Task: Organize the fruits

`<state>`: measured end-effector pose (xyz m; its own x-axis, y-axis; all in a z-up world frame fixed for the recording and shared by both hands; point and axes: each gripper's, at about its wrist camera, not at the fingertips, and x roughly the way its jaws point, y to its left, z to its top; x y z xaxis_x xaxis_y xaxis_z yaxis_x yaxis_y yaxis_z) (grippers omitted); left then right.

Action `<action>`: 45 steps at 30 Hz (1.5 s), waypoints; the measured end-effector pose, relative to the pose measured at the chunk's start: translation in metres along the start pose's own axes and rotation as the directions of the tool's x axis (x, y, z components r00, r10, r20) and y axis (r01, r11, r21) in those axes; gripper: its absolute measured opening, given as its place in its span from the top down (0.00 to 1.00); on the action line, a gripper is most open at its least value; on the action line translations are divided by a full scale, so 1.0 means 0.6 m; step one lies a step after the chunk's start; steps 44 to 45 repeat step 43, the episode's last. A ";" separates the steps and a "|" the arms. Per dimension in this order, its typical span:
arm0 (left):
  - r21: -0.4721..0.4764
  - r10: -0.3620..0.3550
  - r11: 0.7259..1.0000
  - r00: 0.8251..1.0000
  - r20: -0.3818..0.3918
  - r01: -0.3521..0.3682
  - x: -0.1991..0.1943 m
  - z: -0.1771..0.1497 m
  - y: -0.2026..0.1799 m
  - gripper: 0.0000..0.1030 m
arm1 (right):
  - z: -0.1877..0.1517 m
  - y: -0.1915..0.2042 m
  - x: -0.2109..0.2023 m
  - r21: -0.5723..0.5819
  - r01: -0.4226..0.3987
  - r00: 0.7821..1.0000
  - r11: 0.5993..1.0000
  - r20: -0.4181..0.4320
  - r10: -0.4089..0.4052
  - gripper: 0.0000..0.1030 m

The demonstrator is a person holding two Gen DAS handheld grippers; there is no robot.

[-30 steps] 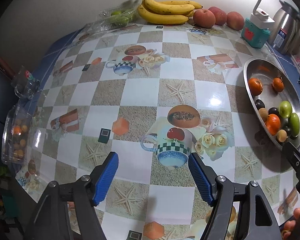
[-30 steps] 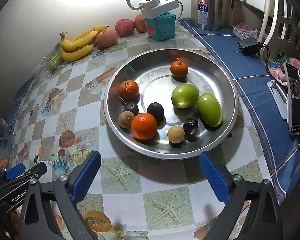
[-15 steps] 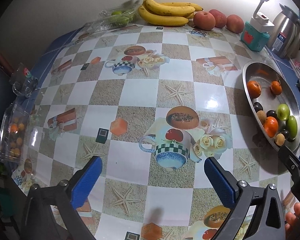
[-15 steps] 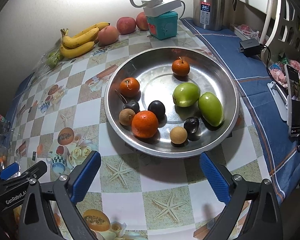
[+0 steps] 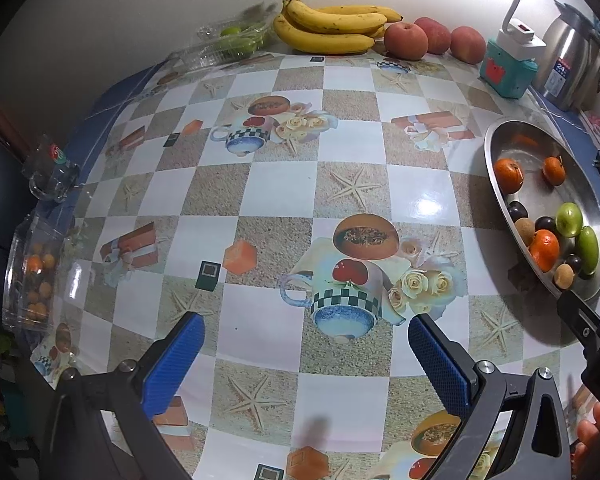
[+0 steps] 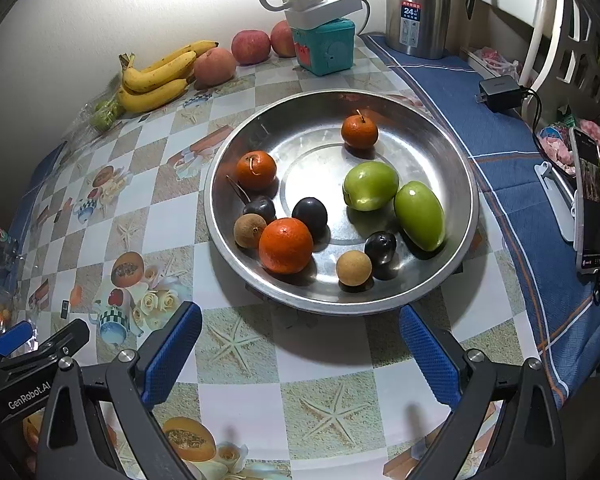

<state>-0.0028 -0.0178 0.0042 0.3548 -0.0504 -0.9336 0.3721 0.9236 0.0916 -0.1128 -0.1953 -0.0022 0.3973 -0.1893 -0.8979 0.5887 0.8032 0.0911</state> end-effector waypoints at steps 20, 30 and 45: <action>-0.014 -0.009 1.000 1.000 0.005 0.009 -0.002 0.002 0.002 0.00 | -0.001 0.000 0.001 0.001 0.004 1.000 1.000 -0.005 -0.004 0.04; -0.050 -0.015 0.999 1.000 0.013 0.015 -0.005 0.002 0.012 0.00 | -0.001 -0.001 0.003 0.001 0.006 1.000 1.000 -0.010 -0.006 0.04; -0.079 -0.020 0.997 0.997 0.079 0.026 -0.022 0.004 0.023 0.00 | -0.004 -0.002 0.005 0.005 0.009 1.000 1.000 -0.014 -0.009 0.04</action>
